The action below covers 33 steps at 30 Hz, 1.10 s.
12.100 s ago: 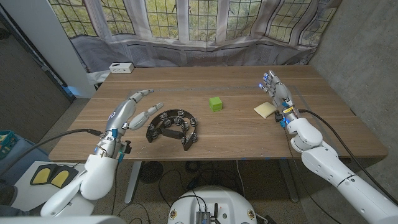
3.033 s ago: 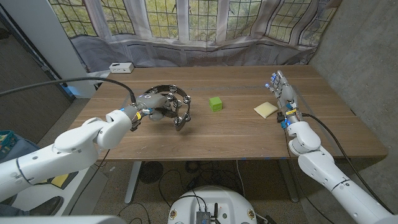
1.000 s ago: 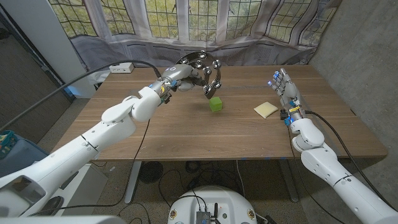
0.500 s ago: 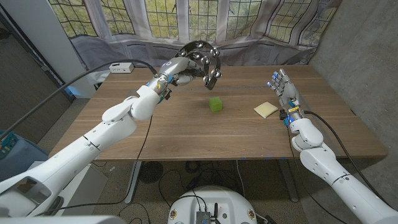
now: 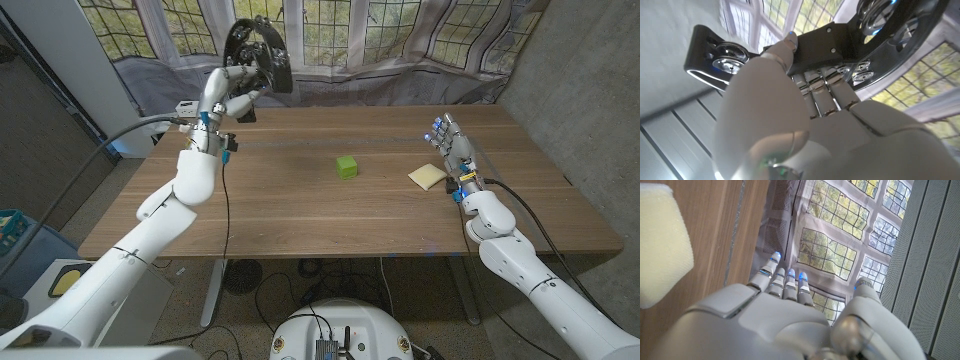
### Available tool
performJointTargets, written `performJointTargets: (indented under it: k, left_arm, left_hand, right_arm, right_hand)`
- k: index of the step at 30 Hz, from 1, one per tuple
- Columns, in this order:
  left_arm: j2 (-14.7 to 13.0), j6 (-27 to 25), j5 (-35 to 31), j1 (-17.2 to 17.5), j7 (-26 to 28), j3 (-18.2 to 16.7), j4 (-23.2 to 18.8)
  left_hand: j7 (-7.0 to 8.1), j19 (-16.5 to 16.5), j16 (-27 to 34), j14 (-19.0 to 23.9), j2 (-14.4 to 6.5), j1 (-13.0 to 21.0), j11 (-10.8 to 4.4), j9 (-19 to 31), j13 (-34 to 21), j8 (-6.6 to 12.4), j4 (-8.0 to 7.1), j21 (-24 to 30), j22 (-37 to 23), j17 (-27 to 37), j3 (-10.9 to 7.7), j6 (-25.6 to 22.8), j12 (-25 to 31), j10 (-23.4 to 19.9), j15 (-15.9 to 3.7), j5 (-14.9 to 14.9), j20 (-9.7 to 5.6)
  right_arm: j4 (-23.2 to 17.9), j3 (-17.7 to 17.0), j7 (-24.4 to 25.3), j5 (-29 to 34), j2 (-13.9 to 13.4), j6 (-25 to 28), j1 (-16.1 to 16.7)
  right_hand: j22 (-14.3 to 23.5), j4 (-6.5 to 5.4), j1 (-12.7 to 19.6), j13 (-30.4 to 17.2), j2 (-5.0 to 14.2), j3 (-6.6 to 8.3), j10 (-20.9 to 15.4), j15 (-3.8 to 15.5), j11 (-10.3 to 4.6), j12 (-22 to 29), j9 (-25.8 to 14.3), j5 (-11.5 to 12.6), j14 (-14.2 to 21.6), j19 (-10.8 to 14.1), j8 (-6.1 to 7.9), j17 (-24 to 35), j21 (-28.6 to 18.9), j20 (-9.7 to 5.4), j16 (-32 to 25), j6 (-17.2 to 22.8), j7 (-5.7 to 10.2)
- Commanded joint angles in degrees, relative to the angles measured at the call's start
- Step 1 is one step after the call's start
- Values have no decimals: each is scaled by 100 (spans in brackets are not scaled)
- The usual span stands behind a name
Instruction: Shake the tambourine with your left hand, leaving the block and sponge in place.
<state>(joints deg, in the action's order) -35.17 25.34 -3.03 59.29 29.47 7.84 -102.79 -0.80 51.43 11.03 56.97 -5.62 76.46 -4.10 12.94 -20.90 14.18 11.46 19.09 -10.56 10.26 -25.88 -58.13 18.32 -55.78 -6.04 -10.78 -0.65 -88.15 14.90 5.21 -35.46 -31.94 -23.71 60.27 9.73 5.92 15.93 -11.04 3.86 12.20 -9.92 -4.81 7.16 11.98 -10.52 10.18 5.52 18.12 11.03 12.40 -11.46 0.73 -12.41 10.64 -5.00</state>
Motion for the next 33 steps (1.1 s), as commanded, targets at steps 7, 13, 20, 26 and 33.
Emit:
performJointTargets:
  k: [7,13,20,26,33]
  left_arm:
    - [1552,2835,4509,360,-1229,-653,1134]
    - [1772,2822,5136,210,-1784,-626,1353]
    - [1711,2025,2653,297,-456,-1005,1086]
    - [1401,1266,693,317,43,-1100,560]
    - [959,695,-996,145,109,-831,8]
  left_hand:
    - [59,58,30,250,-182,-128,-75,28,-51,14,-231,44,-14,19,-209,-7,27,-13,-262,-19,-45]
    - [75,55,25,245,-188,-151,-80,30,-71,8,-239,47,-15,15,-208,-4,24,-13,-277,-23,-49]
    - [81,47,17,243,-191,-165,-77,33,-96,2,-235,47,-15,8,-214,-2,22,-15,-279,-29,-55]
    - [60,39,15,245,-201,-166,-75,38,-113,-2,-230,46,-15,5,-224,3,20,-16,-260,-36,-44]
    - [45,57,25,263,-196,-164,-58,42,-135,-1,-216,57,-17,10,-226,-9,25,-37,-260,-40,-46]
  right_arm:
    - [42,129,-59,14,-63,228,-147]
    - [-3,138,2,43,-75,253,-114]
    - [-105,107,121,53,-93,278,-3]
    - [-136,93,170,51,-81,257,63]
    - [-134,81,198,79,-56,175,105]
  right_hand:
    - [14,17,-45,-20,7,13,-33,8,9,4,-14,16,45,40,4,7,19,19,22,34,-22]
    - [14,19,-45,-20,11,16,-33,7,21,2,-14,16,47,41,4,7,19,16,23,34,-19]
    - [14,23,-43,-21,11,18,-40,10,18,3,-14,16,45,42,3,6,20,19,26,34,-21]
    - [14,25,-45,-21,13,20,-38,10,19,1,-14,16,43,41,2,7,22,18,28,33,-16]
    - [14,27,-47,-21,15,22,-36,6,15,-1,-14,16,42,42,1,7,22,18,30,32,-18]
